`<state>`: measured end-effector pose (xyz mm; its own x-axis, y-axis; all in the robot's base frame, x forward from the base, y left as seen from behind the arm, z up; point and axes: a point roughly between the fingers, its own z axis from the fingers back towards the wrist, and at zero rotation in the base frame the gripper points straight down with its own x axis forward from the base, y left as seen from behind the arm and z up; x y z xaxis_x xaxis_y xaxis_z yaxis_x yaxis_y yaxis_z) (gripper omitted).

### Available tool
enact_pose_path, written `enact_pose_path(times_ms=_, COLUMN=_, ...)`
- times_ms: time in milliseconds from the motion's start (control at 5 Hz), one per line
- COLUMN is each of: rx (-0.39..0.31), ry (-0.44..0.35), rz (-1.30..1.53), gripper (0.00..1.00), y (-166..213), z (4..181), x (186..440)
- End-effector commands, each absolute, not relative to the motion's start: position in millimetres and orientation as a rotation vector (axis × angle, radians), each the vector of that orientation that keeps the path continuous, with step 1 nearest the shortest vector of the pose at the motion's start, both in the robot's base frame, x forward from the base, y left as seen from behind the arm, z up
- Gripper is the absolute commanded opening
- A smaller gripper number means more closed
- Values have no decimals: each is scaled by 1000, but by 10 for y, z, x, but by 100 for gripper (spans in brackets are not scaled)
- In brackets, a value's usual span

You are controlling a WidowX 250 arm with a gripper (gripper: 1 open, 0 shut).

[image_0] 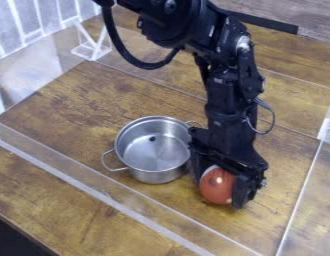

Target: Put the mushroom in the silver pot

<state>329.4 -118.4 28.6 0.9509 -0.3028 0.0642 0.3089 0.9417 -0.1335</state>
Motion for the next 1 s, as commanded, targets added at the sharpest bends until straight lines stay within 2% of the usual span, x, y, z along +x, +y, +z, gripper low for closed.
enact_pose_path(times_ms=0, rx=-160, ry=-72, rz=-314, gripper=100, y=-1184, z=357, x=3331)
enact_pose_path(times_ms=800, rx=-200, ry=-47, rz=-340, gripper=100, y=-1259, z=328, x=3297)
